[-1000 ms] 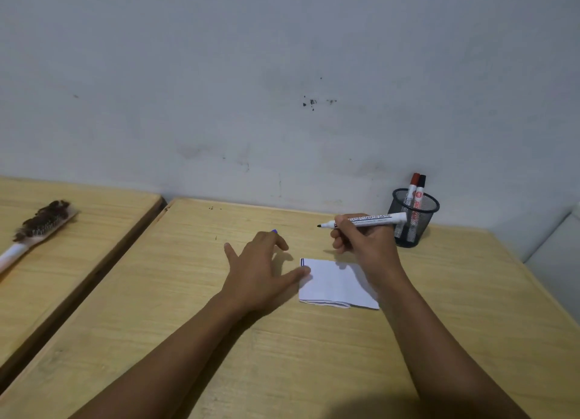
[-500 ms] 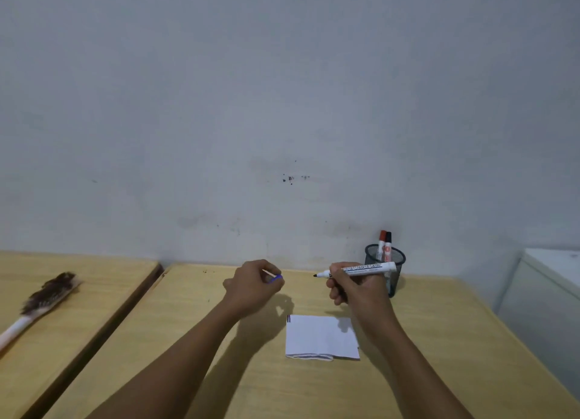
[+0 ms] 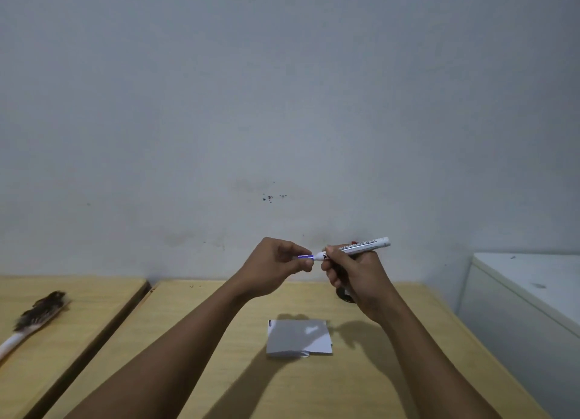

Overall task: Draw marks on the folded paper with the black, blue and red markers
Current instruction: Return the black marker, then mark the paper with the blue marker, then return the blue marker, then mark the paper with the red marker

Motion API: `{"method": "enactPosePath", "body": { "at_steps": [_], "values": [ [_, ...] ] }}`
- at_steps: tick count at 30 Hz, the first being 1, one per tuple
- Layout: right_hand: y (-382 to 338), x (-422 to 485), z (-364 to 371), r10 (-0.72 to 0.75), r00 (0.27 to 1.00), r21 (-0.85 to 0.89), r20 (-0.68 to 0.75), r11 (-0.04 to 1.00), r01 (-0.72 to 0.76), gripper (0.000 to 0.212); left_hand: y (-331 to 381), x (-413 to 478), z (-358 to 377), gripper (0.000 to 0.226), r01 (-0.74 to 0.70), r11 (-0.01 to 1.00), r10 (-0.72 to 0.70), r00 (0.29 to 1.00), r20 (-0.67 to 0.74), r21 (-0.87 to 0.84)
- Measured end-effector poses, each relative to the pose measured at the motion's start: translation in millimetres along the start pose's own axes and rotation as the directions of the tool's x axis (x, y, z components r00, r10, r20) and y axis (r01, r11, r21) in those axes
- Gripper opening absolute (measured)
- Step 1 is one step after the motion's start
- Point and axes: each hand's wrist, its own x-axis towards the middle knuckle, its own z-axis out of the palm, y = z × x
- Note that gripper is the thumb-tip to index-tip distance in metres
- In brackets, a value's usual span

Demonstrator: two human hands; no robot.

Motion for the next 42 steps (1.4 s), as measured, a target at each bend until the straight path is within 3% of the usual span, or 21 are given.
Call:
{"method": "enactPosePath", "body": {
  "at_steps": [4, 6, 9, 10, 12, 14, 16, 18, 20, 22, 23, 25, 27, 30, 33, 37, 42],
  "values": [
    [-7, -2, -10, -0.026, 0.998, -0.062, -0.057, 0.998, 0.023, 0.031, 14, 4, 11, 0.016, -0.079, 0.995, 0.076, 0.996, 0.048, 0.062],
    [-9, 0, -17, -0.02, 0.994, -0.135, -0.109, 0.991, 0.005, 0.035, 20, 9, 18, 0.02, -0.182, 0.942, 0.18, 0.983, 0.031, 0.283],
    [-5, 4, -25, 0.011, 0.982, -0.056, -0.187, 0.998, -0.022, 0.033, 27, 22, 30, 0.028, -0.313, 0.57, 0.433, 0.9, 0.047, 0.76],
    [-3, 7, -27, 0.036, 0.976, -0.011, -0.213, 0.999, -0.039, 0.032, 29, 26, 36, 0.028, -0.317, 0.465, 0.476, 0.877, 0.068, 0.827],
    [0, 12, -31, 0.089, 0.963, 0.043, -0.253, 0.996, -0.08, 0.033, 28, 30, 47, 0.029, -0.306, 0.363, 0.519, 0.851, 0.082, 0.88],
    [0, 18, -38, 0.136, 0.955, 0.005, -0.265, 0.99, -0.14, 0.039, 26, 38, 57, 0.029, -0.249, 0.398, 0.474, 0.88, 0.035, 0.883],
    [1, 25, -47, 0.134, 0.933, -0.123, -0.334, 0.975, -0.184, 0.048, 25, 50, 58, 0.029, -0.154, 0.479, 0.331, 0.943, -0.016, 0.864],
    [10, 35, -63, -0.104, 0.903, -0.4, -0.417, 0.913, -0.08, 0.04, 25, 66, 56, 0.029, -0.104, 0.47, 0.262, 0.965, -0.026, 0.876],
    [19, 44, -79, -0.382, 0.887, -0.698, -0.261, 0.709, 0.1, 0.007, 24, 82, 57, 0.029, -0.124, 0.422, 0.261, 0.965, 0.01, 0.898],
    [29, 56, -87, -0.436, 0.898, -0.845, -0.053, 0.498, 0.192, 0.024, 26, 96, 61, 0.029, -0.174, 0.41, 0.278, 0.959, 0.059, 0.895],
    [31, 63, -91, -0.428, 0.904, -0.863, -0.021, 0.464, 0.2, 0.026, 27, 103, 65, 0.029, -0.204, 0.418, 0.302, 0.95, 0.077, 0.885],
    [29, 78, -96, -0.439, 0.897, -0.852, -0.046, 0.486, 0.194, 0.019, 28, 118, 72, 0.028, -0.261, 0.48, 0.378, 0.923, 0.07, 0.838],
    [32, 95, -107, -0.442, 0.891, -0.787, -0.105, 0.585, 0.198, 0.011, 23, 131, 80, 0.031, -0.286, 0.611, 0.428, 0.904, -0.003, 0.738],
    [42, 116, -122, -0.375, 0.903, -0.695, -0.21, 0.707, 0.132, 0.01, 2, 151, 95, 0.034, -0.187, 0.758, 0.292, 0.954, -0.069, 0.624],
    [57, 127, -132, -0.296, 0.921, -0.688, -0.252, 0.724, 0.044, 0.023, -26, 171, 115, 0.032, -0.02, 0.831, 0.083, 0.993, -0.089, 0.556],
    [77, 136, -143, -0.229, 0.951, -0.781, -0.206, 0.624, -0.019, 0.058, -54, 186, 141, 0.033, 0.09, 0.832, -0.094, 0.995, -0.022, 0.548],
    [100, 151, -154, -0.122, 0.979, -0.839, -0.161, 0.539, -0.071, 0.052, -71, 198, 159, 0.047, 0.059, 0.855, -0.112, 0.991, 0.073, 0.516]
  ]
}}
